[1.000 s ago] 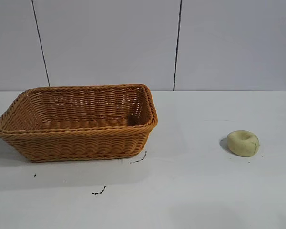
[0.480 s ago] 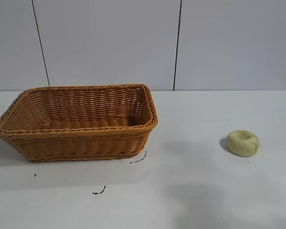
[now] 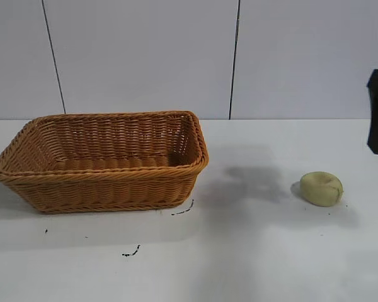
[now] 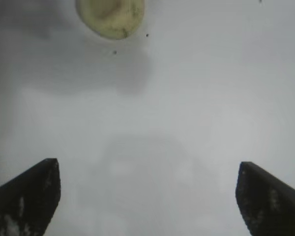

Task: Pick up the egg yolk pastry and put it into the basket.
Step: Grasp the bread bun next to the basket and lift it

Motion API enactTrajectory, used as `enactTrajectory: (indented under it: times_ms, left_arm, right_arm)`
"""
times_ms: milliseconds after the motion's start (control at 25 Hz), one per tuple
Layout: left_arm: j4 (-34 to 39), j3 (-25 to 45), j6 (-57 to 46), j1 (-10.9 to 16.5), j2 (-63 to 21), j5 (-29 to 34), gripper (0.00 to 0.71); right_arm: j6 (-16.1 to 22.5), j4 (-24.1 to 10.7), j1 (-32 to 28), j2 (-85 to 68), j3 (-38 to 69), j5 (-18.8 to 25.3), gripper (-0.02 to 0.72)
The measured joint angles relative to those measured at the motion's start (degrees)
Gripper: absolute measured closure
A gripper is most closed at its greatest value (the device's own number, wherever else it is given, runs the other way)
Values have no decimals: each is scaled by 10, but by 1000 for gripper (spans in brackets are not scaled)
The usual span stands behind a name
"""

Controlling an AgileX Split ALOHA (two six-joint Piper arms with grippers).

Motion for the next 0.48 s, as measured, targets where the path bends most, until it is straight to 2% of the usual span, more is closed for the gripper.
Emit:
enactTrajectory:
  times_ms: [320,480]
  left_arm:
    - [0,0,0,0,0,0,17]
    - [0,0,0,0,0,0,17]
  right_arm:
    - [0,4,25,79,-28,-21,8]
    - [0,4,25,117,-28,-52,8]
